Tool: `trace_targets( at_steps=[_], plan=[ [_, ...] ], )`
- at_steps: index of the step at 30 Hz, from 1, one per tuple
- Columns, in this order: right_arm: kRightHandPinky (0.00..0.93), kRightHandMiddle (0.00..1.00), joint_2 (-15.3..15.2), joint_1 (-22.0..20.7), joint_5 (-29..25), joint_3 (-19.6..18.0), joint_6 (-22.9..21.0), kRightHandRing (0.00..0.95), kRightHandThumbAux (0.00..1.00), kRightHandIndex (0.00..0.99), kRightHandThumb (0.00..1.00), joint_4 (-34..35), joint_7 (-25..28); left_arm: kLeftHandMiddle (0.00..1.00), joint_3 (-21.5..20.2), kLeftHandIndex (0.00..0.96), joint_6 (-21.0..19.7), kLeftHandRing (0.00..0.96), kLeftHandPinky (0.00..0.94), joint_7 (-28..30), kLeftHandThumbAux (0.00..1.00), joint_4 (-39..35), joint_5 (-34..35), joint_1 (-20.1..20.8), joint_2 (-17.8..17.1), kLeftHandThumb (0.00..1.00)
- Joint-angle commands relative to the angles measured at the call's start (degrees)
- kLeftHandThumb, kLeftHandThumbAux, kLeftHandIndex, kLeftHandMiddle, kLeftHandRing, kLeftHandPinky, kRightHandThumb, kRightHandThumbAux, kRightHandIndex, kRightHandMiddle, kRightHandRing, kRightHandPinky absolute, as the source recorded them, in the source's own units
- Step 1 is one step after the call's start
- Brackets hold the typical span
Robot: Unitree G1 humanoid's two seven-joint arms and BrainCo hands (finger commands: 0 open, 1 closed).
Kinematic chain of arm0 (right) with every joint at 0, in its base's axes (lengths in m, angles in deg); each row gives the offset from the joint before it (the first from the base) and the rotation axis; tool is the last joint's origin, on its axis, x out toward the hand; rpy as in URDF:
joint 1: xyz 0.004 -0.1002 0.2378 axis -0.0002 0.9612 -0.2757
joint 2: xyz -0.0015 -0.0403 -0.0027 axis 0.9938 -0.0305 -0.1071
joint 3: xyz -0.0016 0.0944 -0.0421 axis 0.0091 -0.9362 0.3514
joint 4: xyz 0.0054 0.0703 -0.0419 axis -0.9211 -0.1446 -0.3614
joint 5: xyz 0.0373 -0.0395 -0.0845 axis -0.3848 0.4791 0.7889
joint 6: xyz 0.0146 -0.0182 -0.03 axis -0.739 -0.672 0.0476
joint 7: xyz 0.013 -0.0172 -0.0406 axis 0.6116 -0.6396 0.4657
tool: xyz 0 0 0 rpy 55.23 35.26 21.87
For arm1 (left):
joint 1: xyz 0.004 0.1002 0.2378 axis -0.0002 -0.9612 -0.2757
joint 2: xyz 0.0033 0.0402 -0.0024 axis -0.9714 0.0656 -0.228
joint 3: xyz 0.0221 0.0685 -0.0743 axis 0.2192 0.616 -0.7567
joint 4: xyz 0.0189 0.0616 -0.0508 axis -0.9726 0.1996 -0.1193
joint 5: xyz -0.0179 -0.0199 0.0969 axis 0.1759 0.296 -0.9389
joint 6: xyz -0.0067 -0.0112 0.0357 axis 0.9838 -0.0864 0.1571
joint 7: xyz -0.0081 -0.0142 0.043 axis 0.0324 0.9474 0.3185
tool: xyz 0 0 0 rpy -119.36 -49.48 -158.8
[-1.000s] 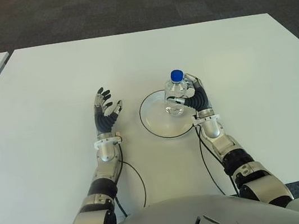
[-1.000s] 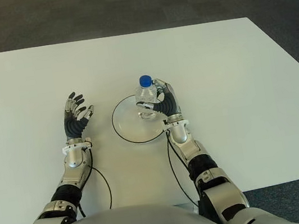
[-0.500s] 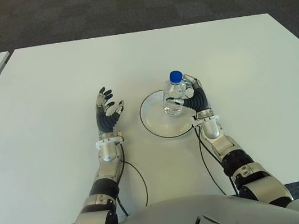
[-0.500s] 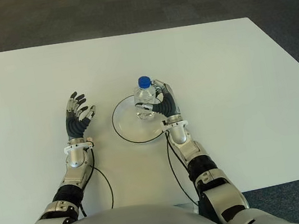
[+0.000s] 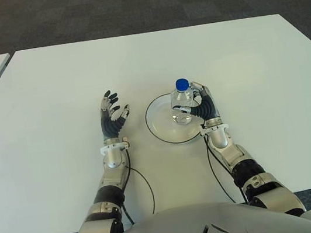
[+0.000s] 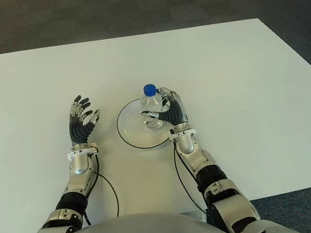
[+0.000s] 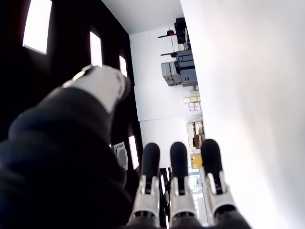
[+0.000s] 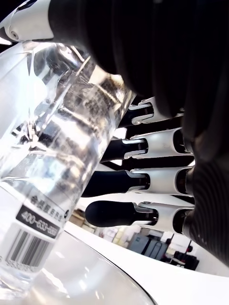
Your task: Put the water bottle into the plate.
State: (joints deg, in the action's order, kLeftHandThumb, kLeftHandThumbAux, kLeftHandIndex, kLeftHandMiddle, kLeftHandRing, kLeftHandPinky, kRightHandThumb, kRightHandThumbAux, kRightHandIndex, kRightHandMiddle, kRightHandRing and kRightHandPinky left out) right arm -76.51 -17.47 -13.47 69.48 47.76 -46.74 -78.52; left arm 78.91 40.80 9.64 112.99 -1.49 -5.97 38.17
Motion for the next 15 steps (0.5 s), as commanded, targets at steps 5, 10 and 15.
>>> trace_targets(
  at_steps=[5,10,15],
  plan=[
    [0.61,0.527,0.5,0.8,0.4,0.4,-2.0,0.609,0.679,0.388,0.841,1.9,-0.8,0.206,0.1,0.116,-0.1,0.221,0.278,0.3,0.862,-0.1,-0.2,-1.0,0.4,0.345],
    [0.618,0.529,0.5,0.9,0.5,0.5,-2.5,0.61,0.679,0.389,0.841,2.0,-1.1,0.205,0.1,0.113,-0.2,0.223,0.276,0.2,0.862,-0.2,-0.3,-1.1,0.5,0.345],
    [0.615,0.533,0.4,0.6,0.8,0.7,-2.8,0.611,0.678,0.389,0.841,1.5,-1.5,0.2,0.2,0.11,-0.3,0.216,0.265,0.2,0.858,-0.3,-0.3,-1.1,0.6,0.339]
  ],
)
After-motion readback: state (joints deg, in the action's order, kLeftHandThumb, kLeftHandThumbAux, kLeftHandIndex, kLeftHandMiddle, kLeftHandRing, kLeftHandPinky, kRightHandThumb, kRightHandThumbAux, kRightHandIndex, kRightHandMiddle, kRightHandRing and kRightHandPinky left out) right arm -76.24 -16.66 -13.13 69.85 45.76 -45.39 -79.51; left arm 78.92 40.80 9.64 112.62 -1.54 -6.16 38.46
